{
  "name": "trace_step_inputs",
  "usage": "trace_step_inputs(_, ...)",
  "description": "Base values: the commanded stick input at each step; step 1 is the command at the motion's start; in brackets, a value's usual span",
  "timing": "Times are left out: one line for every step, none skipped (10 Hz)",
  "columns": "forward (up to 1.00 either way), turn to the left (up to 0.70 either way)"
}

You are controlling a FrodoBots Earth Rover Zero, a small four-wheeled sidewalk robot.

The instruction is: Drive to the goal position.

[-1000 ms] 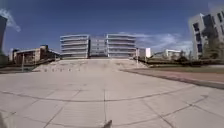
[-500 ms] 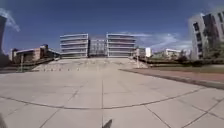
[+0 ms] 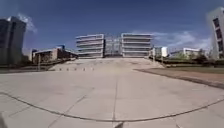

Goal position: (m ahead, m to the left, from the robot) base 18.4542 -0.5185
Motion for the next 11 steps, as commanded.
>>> trace_step_inputs(0.70, 0.30)
trace_step_inputs(0.70, 0.29)
trace_step_inputs(0.70, 0.10)
trace_step_inputs(0.70, -0.01)
trace_step_inputs(0.70, -0.01)
trace_step_inputs(0.70, -0.01)
trace_step_inputs(0.70, -0.01)
trace_step_inputs(0.70, -0.01)
trace_step_inputs(0.70, -0.01)
trace_step_inputs(0.70, -0.01)
trace_step_inputs(0.70, -0.01)
